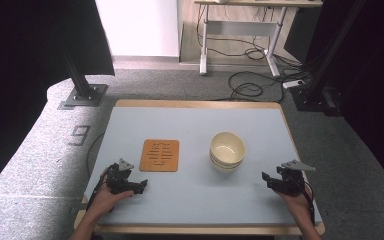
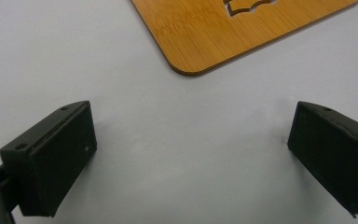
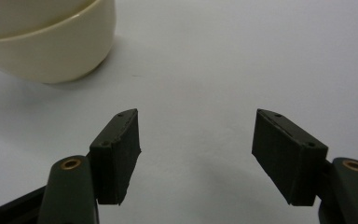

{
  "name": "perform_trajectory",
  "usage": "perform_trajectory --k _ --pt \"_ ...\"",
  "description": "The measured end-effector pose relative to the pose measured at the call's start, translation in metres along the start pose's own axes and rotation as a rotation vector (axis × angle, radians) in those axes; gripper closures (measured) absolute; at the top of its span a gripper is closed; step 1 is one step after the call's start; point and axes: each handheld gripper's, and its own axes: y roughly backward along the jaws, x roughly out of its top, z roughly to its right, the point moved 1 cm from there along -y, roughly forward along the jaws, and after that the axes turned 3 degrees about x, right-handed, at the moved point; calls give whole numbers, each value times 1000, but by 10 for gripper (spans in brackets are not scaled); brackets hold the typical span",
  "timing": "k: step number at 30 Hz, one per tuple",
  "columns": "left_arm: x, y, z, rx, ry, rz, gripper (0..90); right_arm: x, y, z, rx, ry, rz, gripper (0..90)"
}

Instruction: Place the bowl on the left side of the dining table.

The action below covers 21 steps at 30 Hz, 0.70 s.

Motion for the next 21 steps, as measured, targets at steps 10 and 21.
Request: perform_trajectory --k 10,21 --pt "0 0 0 0 0 0 14 8 7 -8 12 23 26 317" --pt "0 0 0 1 -2 -1 14 12 15 -9 9 29 45 318"
